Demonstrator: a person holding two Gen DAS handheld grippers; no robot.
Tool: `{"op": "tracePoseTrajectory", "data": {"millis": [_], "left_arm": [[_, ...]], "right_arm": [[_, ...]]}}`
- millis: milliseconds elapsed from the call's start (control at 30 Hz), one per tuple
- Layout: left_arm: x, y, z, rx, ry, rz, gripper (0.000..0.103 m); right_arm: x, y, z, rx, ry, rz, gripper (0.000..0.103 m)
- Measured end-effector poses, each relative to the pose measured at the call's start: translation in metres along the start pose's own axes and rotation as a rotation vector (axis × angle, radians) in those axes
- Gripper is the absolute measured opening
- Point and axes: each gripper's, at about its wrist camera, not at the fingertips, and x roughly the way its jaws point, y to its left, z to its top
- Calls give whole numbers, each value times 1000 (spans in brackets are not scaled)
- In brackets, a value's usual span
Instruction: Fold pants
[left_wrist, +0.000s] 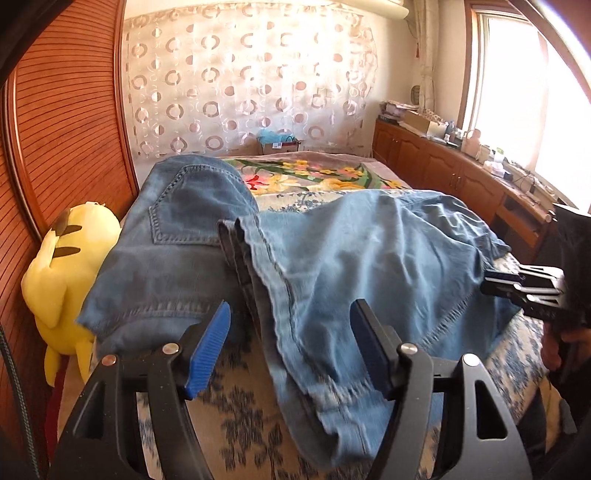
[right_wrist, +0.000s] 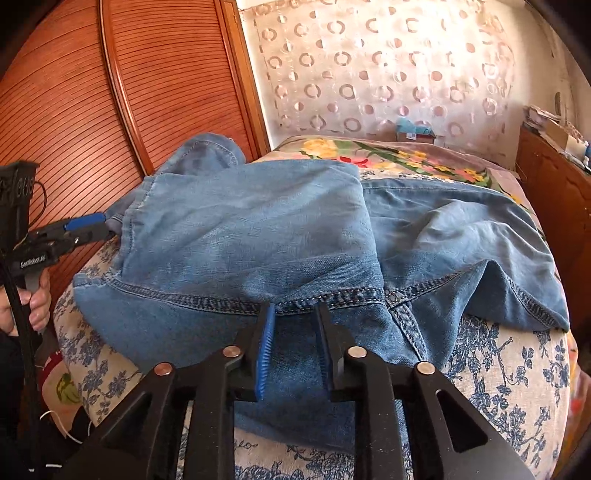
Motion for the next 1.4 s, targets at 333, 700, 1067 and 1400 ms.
{"op": "tracePoseTrajectory", "data": {"millis": [333,700,1067,1400], "left_arm": [[42,7,31,10,5,28,68],[74,22,51,-14,26,60,64],[74,33,52,-23,28,53,32],[63,44,61,-33,-16,84,9]], "right_arm": [[4,4,-2,-26,-4,-36,47],[-5,-2,-6,-28,-20,-48,61],[-18,-11,-13,-11,-28,-59,61],[-19,-22,-15,4,-20,-59,61]]}}
